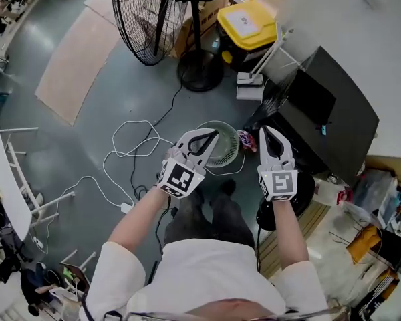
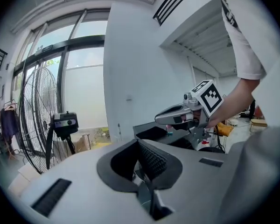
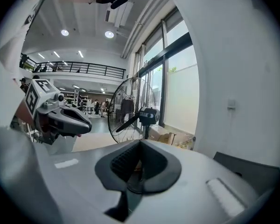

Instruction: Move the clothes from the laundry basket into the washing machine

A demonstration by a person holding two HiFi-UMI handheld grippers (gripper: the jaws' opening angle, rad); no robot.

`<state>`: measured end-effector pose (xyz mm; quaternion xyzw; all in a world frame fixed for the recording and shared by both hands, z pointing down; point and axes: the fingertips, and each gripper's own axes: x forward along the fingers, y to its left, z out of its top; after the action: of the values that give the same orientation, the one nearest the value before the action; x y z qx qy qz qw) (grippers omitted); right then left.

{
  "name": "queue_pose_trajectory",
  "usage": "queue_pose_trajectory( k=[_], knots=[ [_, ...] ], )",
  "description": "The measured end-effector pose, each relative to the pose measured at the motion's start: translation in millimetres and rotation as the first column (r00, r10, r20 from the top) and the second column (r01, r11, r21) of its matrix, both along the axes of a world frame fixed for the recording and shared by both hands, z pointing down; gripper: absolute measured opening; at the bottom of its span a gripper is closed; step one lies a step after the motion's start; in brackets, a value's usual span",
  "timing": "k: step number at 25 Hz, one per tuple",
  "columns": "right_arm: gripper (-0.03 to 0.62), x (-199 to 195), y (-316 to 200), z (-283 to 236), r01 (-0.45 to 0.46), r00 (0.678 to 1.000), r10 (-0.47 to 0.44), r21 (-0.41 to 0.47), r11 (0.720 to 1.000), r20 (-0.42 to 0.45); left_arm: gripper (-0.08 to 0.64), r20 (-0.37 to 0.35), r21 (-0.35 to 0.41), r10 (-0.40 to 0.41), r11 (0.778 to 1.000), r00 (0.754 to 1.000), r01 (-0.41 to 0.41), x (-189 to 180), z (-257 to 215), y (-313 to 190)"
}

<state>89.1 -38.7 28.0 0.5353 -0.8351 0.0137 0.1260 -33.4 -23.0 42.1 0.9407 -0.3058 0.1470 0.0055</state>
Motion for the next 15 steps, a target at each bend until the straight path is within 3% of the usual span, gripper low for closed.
queue_pose_trajectory(
  k=[15],
  knots=[
    [0.011,13,17,-137,-0.033,0.998,0.029,0.093,0.995,0.048,0.006,-0.086,0.061,-0.028,0.998,0.996,0.033,-1,-150,4]
  ],
)
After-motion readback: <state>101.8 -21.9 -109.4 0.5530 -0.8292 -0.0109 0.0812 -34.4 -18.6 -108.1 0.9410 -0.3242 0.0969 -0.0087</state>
